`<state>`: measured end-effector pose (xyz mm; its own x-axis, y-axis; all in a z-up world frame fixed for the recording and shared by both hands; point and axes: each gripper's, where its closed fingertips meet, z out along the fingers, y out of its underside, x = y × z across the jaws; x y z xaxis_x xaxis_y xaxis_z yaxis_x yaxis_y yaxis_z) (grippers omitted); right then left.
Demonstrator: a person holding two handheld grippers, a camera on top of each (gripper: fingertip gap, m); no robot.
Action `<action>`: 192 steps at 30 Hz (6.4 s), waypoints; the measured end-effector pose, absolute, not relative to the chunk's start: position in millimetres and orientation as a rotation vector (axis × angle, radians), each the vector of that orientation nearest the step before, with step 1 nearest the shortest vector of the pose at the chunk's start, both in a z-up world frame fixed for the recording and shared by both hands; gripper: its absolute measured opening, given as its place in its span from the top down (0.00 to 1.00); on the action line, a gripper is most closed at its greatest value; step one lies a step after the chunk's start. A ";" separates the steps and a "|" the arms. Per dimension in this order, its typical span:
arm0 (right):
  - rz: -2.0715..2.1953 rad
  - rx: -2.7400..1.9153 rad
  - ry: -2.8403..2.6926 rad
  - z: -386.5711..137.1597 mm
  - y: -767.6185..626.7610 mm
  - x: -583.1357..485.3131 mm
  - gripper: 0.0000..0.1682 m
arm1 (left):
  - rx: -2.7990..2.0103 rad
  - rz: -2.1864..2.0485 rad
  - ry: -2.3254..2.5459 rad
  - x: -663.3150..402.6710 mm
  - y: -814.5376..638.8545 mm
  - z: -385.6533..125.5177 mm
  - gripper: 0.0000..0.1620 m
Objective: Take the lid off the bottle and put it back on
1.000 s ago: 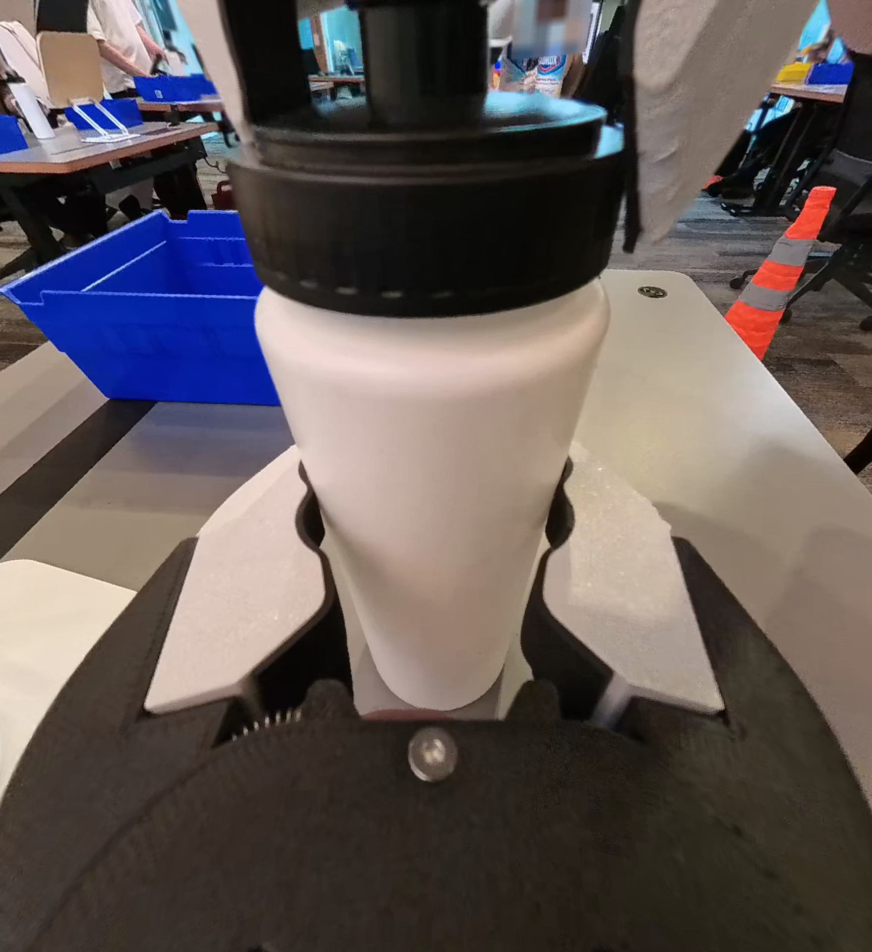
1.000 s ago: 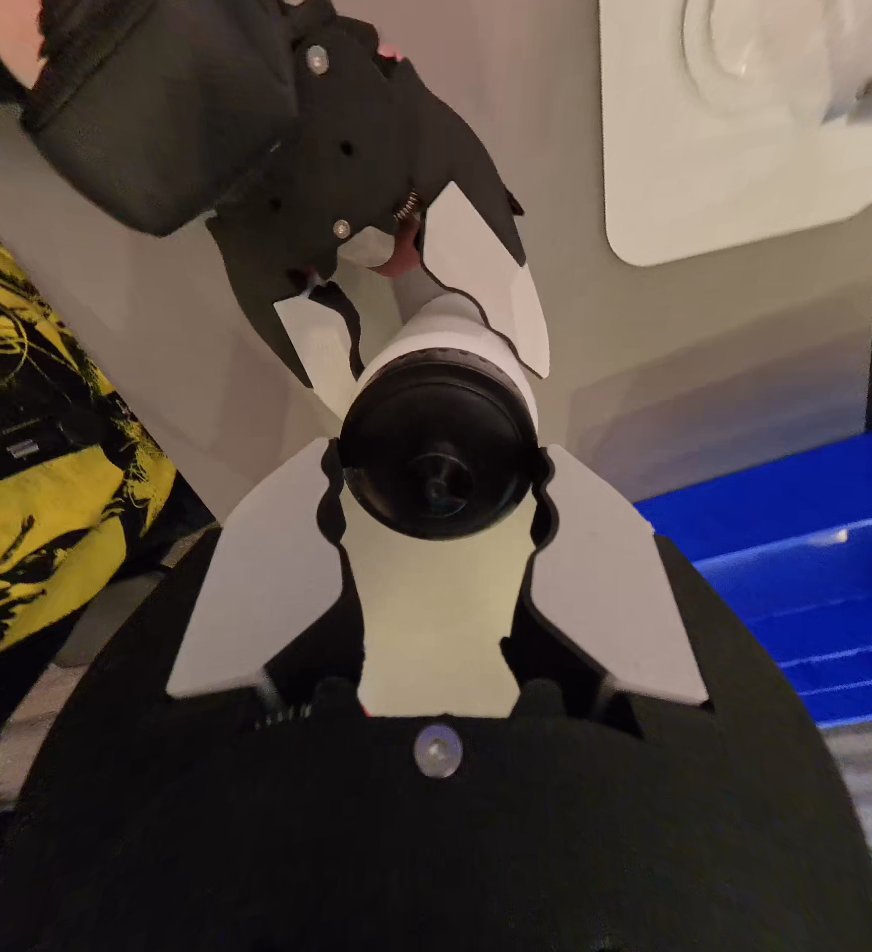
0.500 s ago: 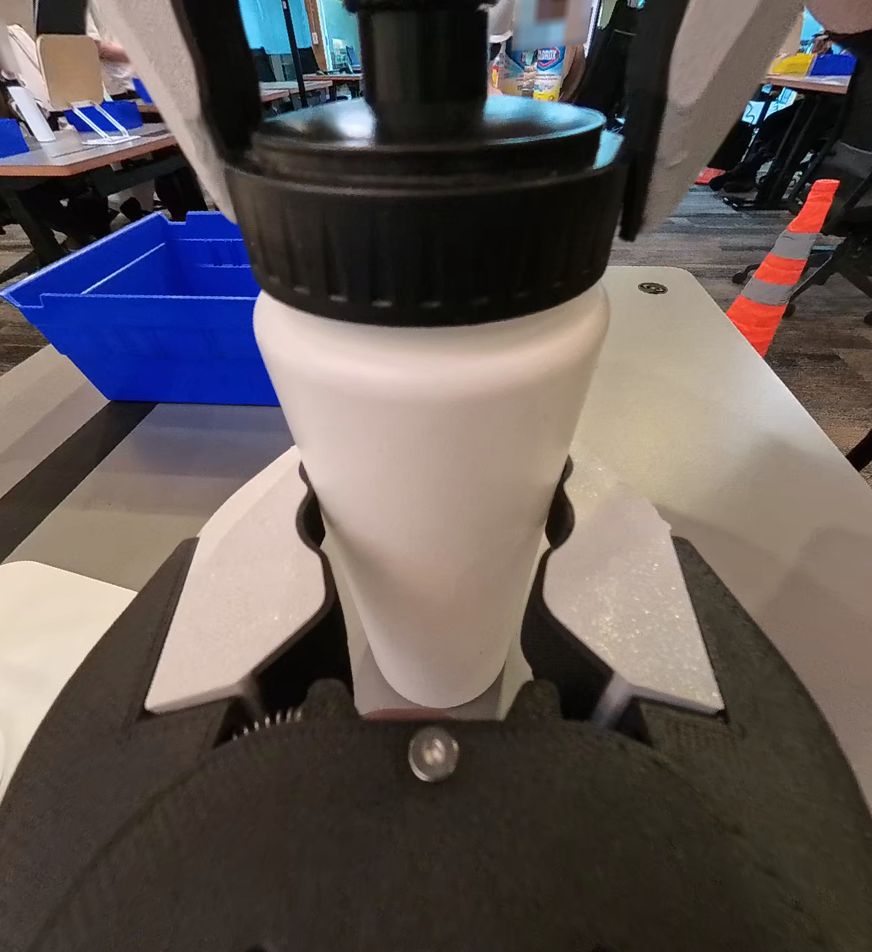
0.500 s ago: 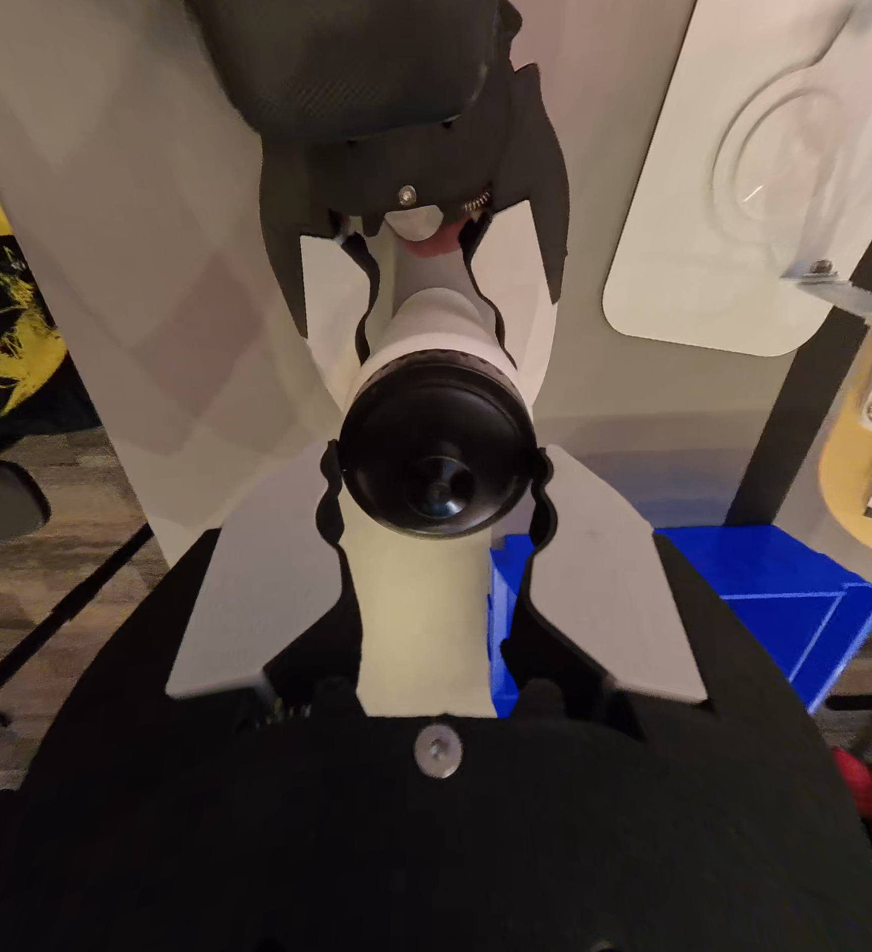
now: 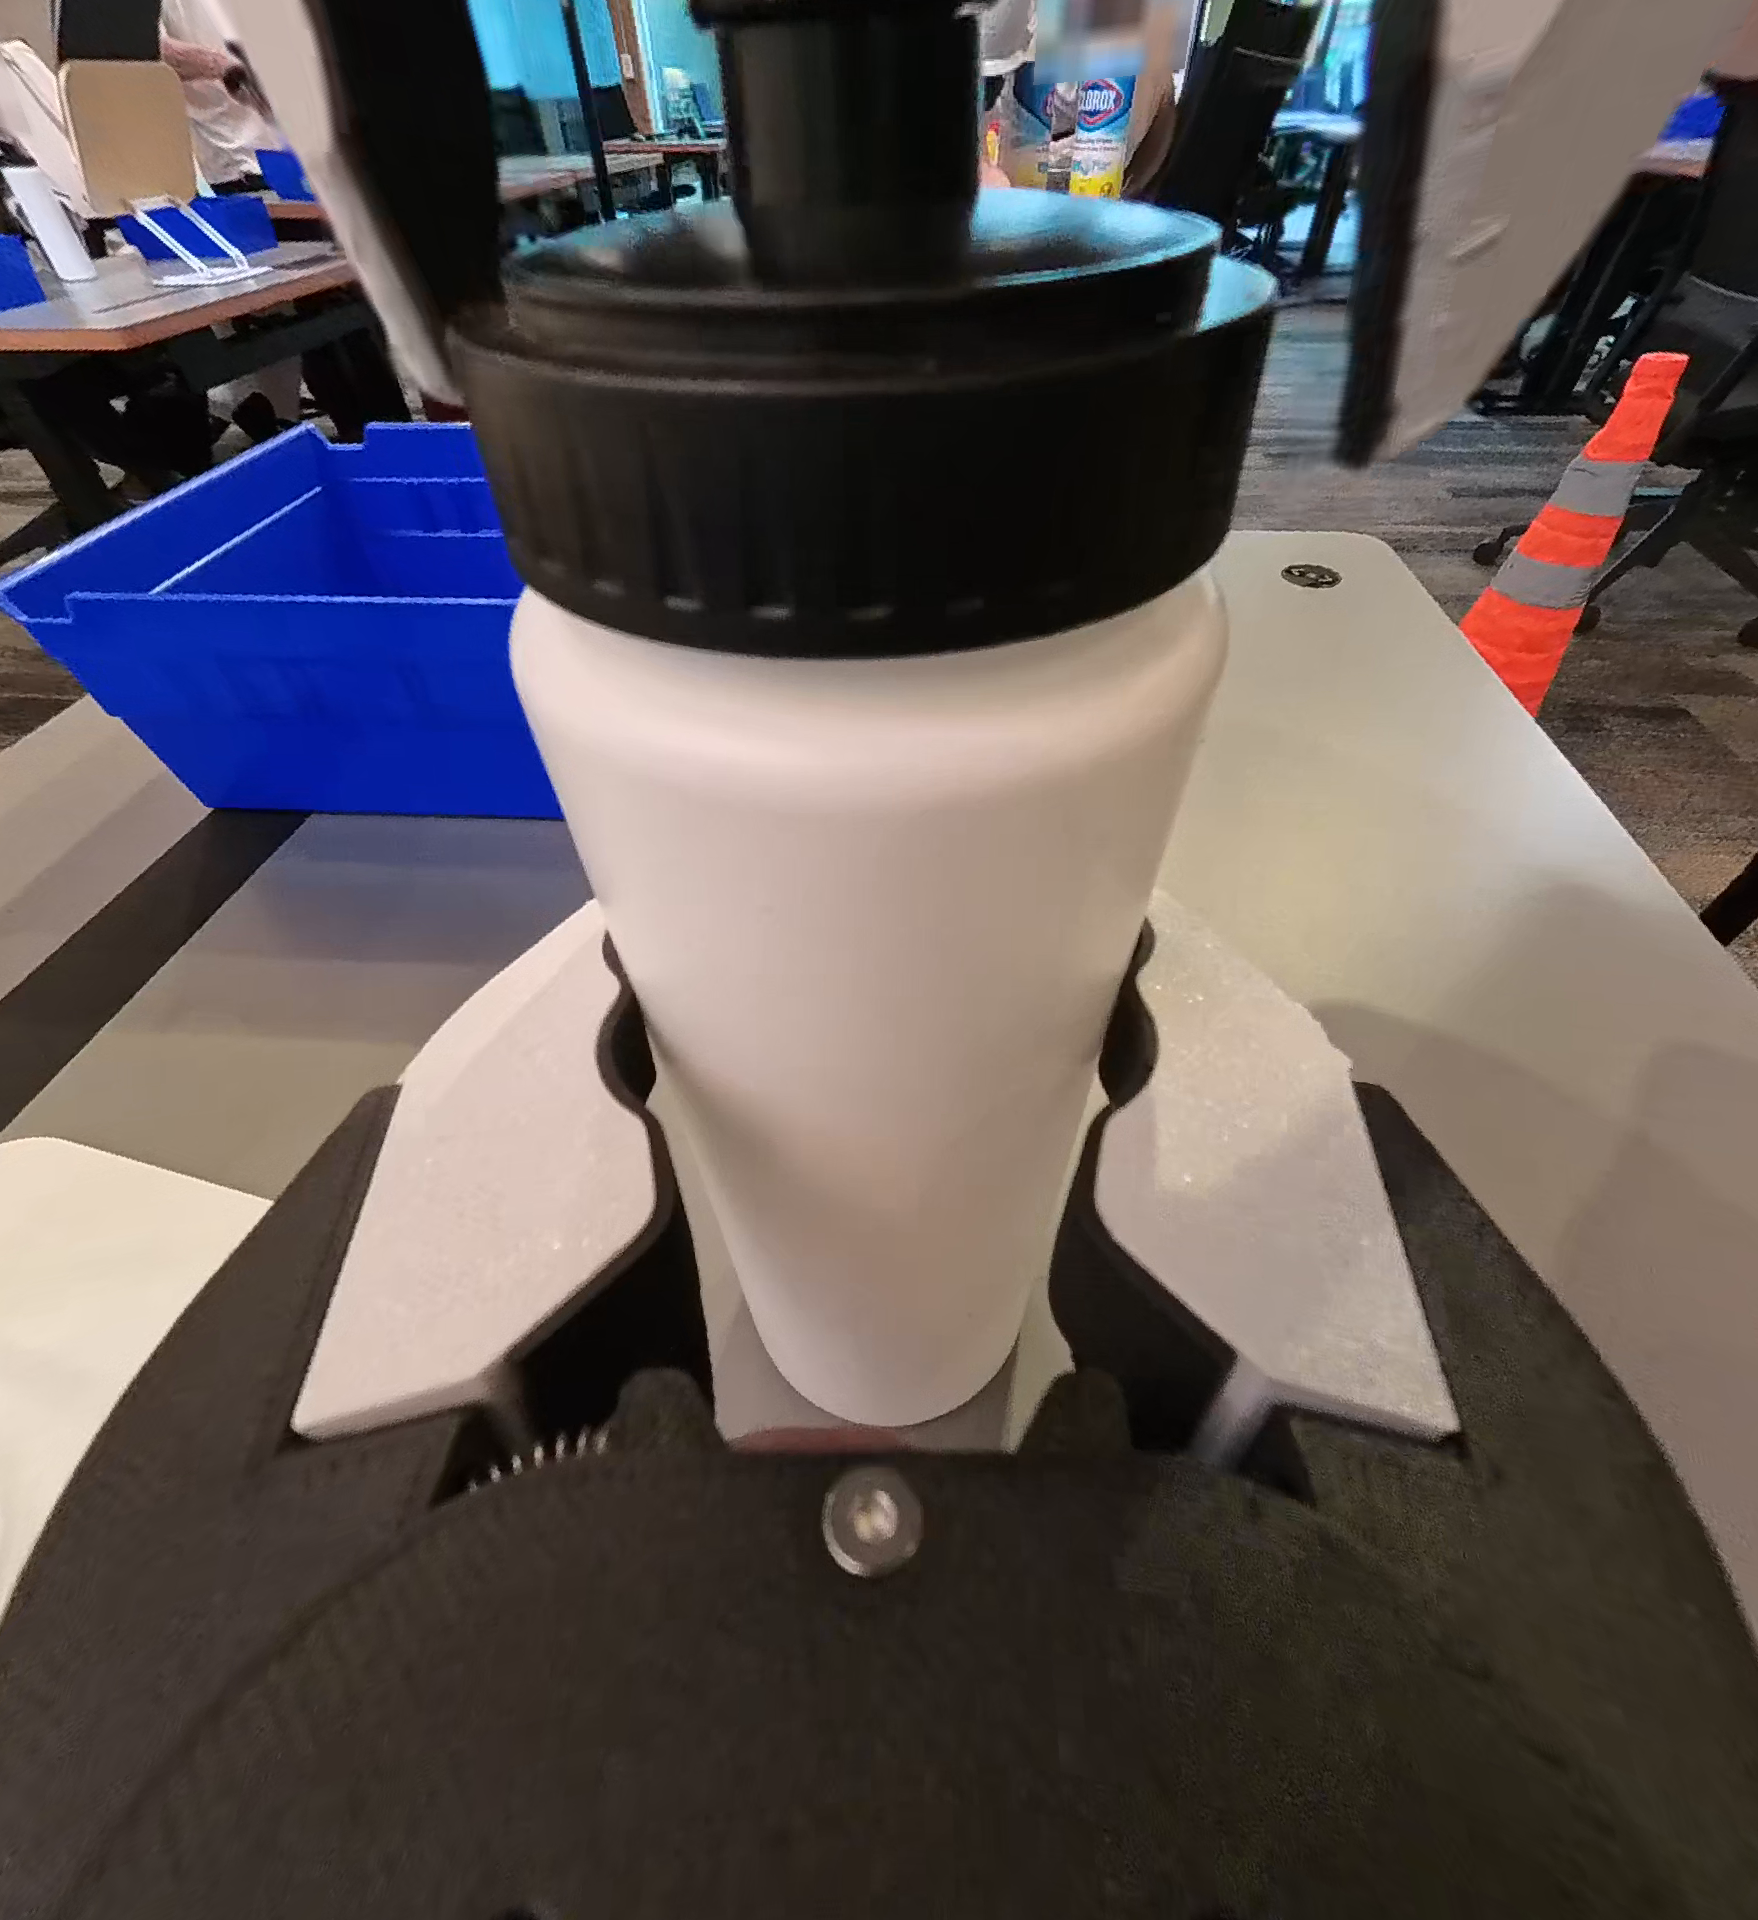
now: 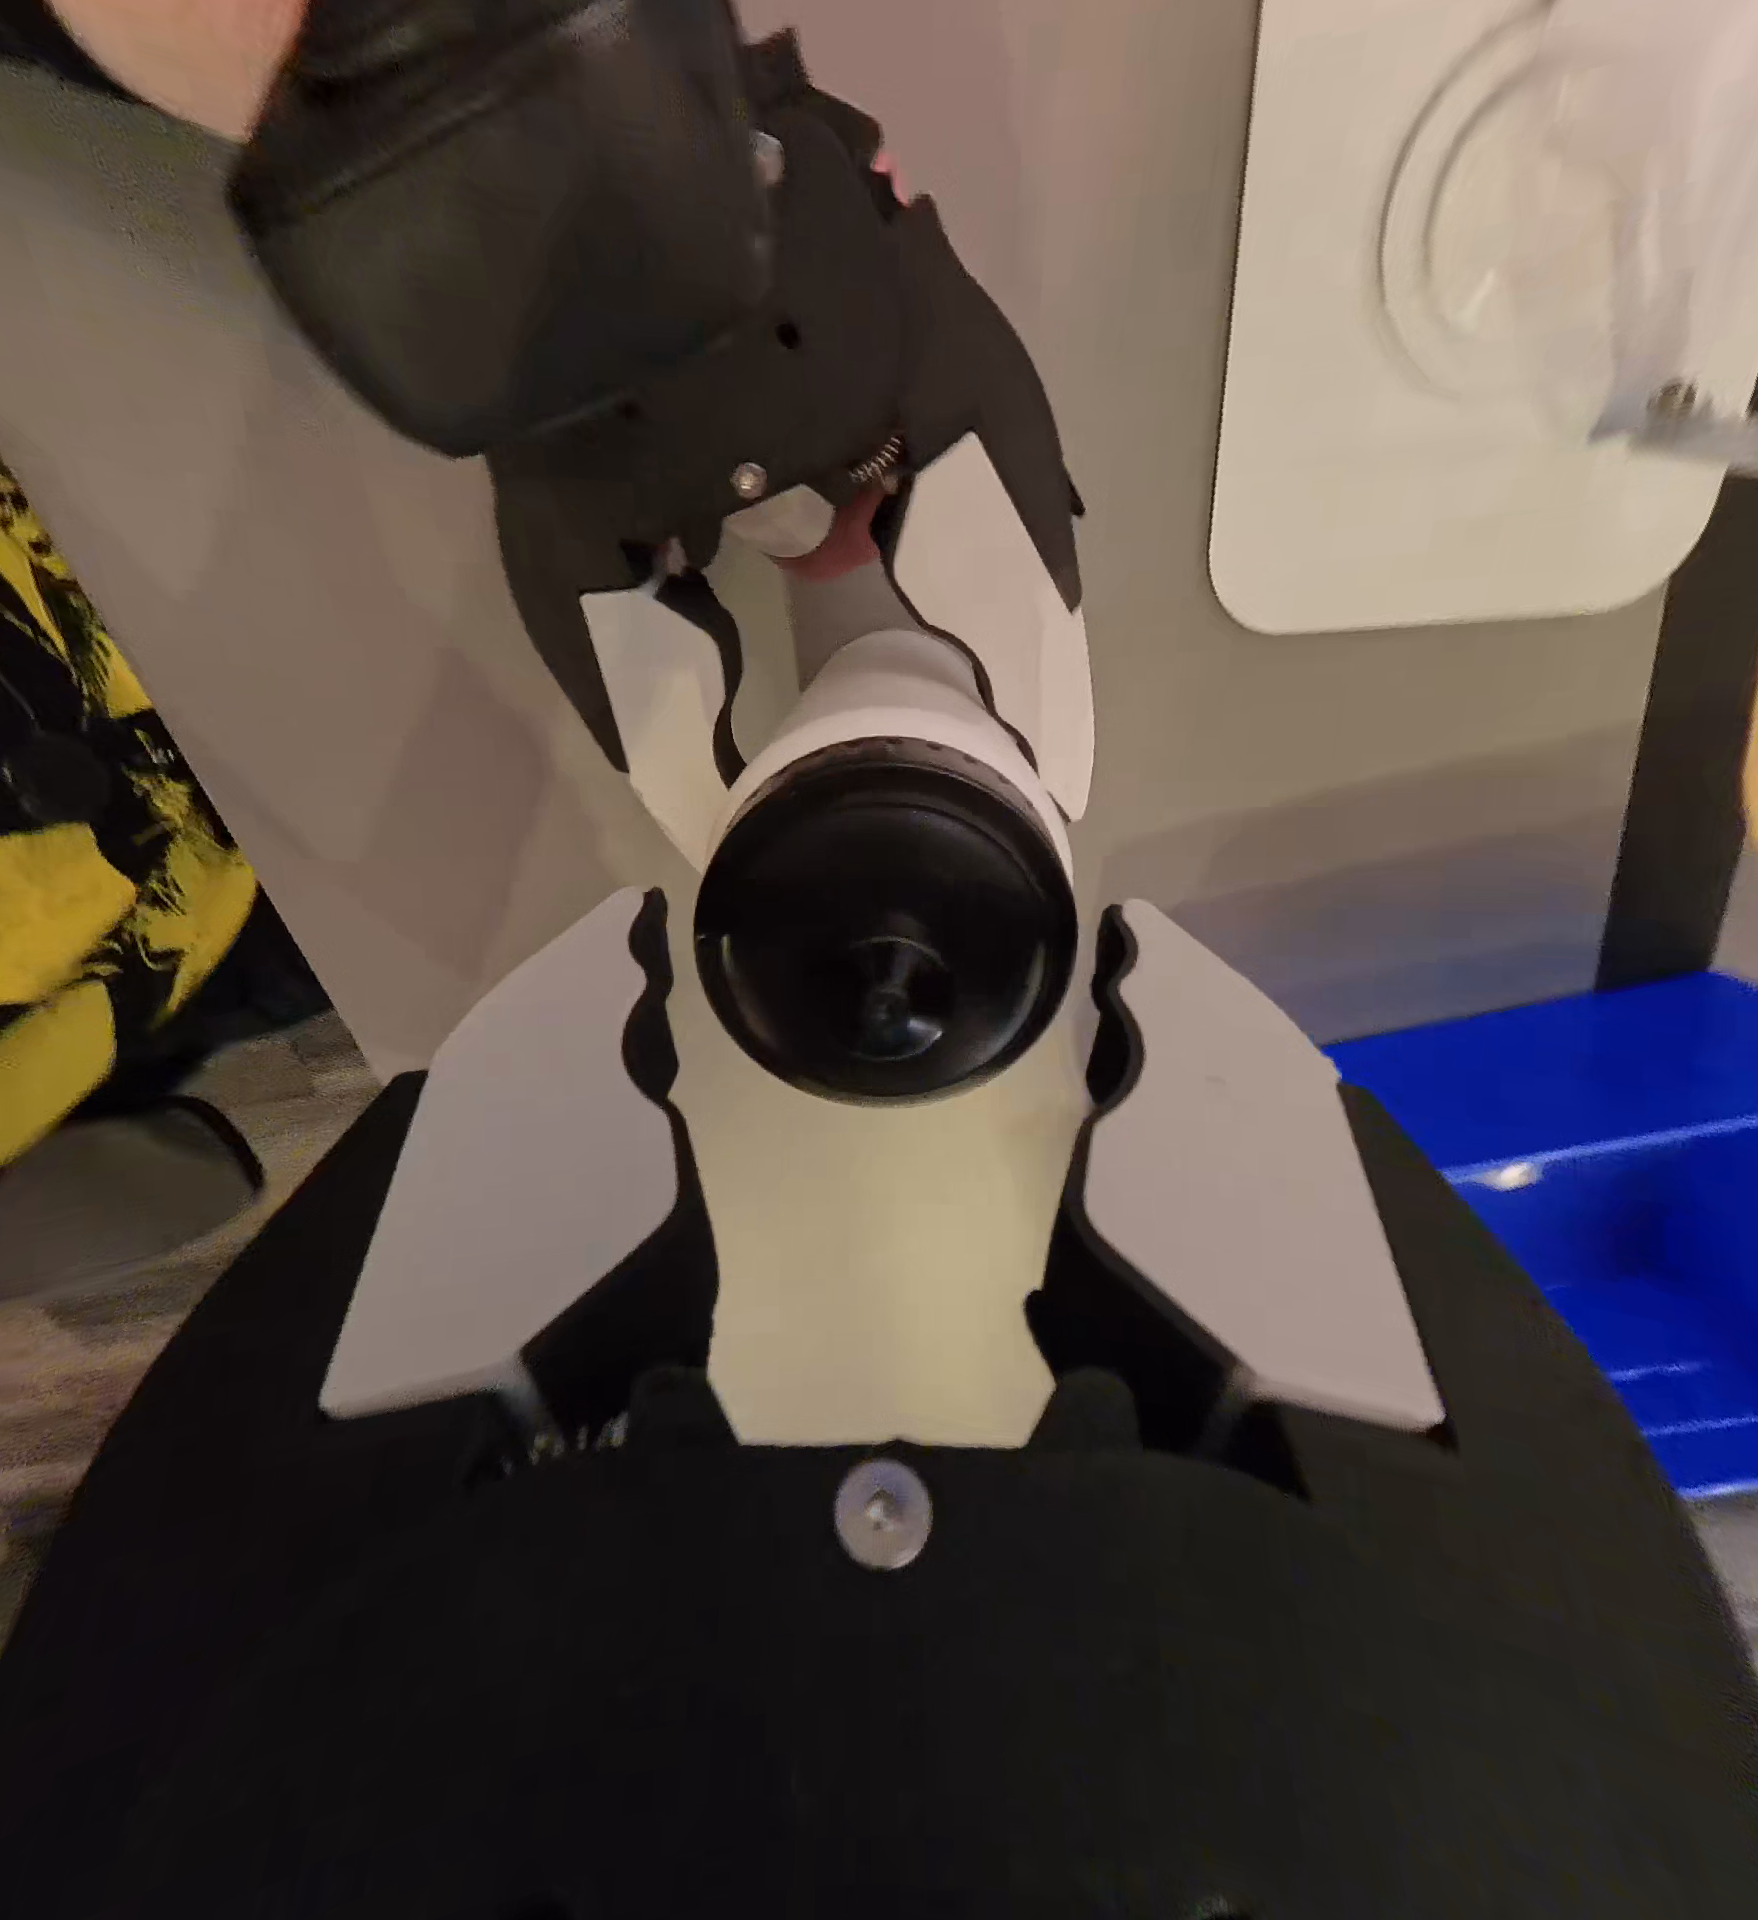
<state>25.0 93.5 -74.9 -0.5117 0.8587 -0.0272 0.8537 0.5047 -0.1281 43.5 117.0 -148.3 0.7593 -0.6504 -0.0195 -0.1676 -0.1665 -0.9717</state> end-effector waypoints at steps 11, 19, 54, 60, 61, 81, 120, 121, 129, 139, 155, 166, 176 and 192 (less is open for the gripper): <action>0.111 -1.352 -2.801 -80.7 98.9 31.0 0.57 | -1.713 -0.486 0.649 43.3 117.0 -148.3 0.47; 0.096 -1.710 -2.591 -80.5 97.3 31.9 0.57 | -1.713 -0.479 0.648 43.5 117.1 -148.4 0.47; 0.112 -1.368 -2.879 -81.7 96.8 39.3 0.57 | -1.712 -0.514 0.693 48.9 112.3 -148.7 0.47; 0.159 -1.887 -2.575 -82.4 93.7 41.1 0.57 | -1.711 -0.513 0.690 48.9 112.8 -148.7 0.47; 0.154 -1.926 -2.539 -82.5 93.6 41.6 0.57 | -1.711 -0.513 0.690 49.2 112.8 -148.7 0.47; 0.104 -1.835 -2.545 -78.2 95.3 39.4 0.58 | -1.711 -0.508 0.688 49.4 113.6 -148.7 0.47; -0.060 -1.799 -2.541 -81.1 97.3 43.4 0.58 | -1.712 -0.506 0.683 51.1 114.1 -148.6 0.47; -0.047 -1.739 -2.583 -80.2 97.4 41.9 0.57 | -1.711 -0.507 0.684 51.1 114.0 -148.7 0.47; -0.081 -1.307 -2.830 -86.7 98.3 38.4 0.55 | -1.711 -0.512 0.686 51.0 113.7 -148.7 0.47; 0.034 -1.649 -2.640 -77.5 93.8 35.8 0.49 | -1.708 -0.513 0.690 52.1 114.0 -148.7 0.47; -0.027 -1.651 -2.598 -75.9 99.0 38.9 0.50 | -1.709 -0.517 0.698 55.6 113.5 -148.8 0.47; -0.020 -1.722 -2.655 -82.9 95.8 43.1 0.57 | -1.712 -0.517 0.693 56.2 114.1 -148.9 0.47; -0.051 -1.422 -2.766 -76.0 102.7 41.6 0.47 | -1.705 -0.524 0.700 58.6 113.2 -148.8 0.47; -0.003 -1.458 -2.765 -75.5 96.3 43.8 0.48 | -1.707 -0.521 0.703 57.9 112.8 -148.8 0.47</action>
<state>43.8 96.3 -75.5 -0.5650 0.8249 0.0144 0.8250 0.5652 -0.0057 57.9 112.8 -148.8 0.7209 -0.6927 -0.0204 -0.1816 -0.1604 -0.9702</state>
